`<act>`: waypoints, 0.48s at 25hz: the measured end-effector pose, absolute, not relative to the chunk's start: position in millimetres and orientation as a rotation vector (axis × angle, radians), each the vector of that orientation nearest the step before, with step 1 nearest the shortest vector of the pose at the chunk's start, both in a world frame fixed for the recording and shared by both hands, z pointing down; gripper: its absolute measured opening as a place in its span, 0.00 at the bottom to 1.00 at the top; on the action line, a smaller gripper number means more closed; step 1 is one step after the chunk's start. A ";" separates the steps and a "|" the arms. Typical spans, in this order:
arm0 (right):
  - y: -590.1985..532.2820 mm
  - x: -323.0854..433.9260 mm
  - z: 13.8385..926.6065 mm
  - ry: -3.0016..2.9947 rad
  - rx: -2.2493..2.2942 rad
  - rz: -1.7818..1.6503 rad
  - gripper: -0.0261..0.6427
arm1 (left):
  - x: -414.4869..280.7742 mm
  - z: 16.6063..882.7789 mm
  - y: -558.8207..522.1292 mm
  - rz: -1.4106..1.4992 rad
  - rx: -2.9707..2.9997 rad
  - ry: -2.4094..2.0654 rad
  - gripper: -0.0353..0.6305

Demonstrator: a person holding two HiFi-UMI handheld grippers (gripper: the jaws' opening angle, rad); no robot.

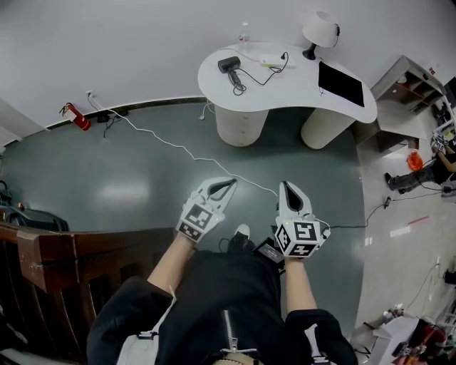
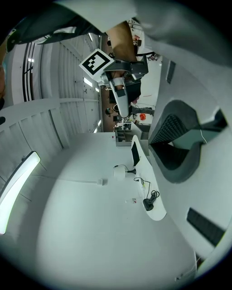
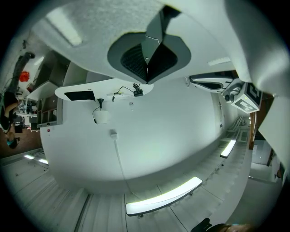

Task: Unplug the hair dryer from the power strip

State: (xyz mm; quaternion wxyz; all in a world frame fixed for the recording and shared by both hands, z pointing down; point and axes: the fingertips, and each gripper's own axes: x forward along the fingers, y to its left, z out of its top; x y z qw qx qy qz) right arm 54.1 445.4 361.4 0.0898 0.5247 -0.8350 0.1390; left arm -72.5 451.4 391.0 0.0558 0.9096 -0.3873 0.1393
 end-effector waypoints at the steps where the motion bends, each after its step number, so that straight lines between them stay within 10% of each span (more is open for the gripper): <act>1: 439.1 59.1 361.5 -2.487 1.553 0.417 0.05 | -66.8 391.2 446.1 0.432 2.757 -1.177 0.07; 12: 400.1 102.8 372.2 -2.507 1.491 0.421 0.05 | -13.3 398.6 406.5 0.504 2.753 -1.203 0.07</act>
